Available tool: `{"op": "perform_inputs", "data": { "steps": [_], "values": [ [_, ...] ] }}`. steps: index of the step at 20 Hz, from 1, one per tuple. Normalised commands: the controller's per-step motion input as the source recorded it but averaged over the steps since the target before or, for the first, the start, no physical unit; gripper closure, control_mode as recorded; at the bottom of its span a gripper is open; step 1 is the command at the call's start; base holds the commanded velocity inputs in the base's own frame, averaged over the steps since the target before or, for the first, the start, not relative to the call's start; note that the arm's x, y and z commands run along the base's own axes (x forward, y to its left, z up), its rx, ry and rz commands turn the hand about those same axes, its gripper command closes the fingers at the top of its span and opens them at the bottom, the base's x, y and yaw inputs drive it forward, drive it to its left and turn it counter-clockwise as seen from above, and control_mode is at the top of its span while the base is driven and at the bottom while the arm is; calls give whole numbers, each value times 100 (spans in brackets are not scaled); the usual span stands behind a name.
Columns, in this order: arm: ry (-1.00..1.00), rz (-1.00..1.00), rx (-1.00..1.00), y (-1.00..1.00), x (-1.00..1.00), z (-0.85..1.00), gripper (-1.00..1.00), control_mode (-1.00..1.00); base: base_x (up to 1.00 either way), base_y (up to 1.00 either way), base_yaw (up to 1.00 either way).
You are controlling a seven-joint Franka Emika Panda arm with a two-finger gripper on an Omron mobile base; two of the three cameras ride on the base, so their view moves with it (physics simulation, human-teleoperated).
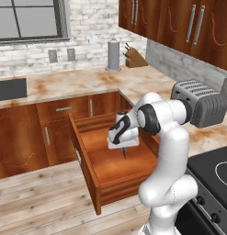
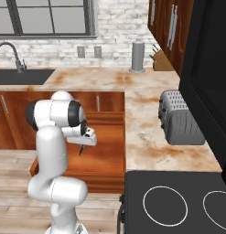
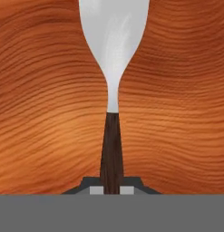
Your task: Organize the utensils by type. Pick up the wooden spoons from the counter and place them in the open cabinet. Then pick up the metallic utensils from the counter and place them in the open drawer.
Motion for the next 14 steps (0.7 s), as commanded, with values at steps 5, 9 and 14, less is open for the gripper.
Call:
{"op": "perform_inputs", "data": {
  "steps": [5, 9, 14],
  "values": [
    [-11, 4, 0, -19, 18, -32, 100, -100, 0, 0, 0],
    [0, 3, 0, -3, 42, -20, 100, -100, 0, 0, 0],
    [3, 4, 0, -3, 60, -22, 100, -100, 0, 0, 0]
  ]
}}
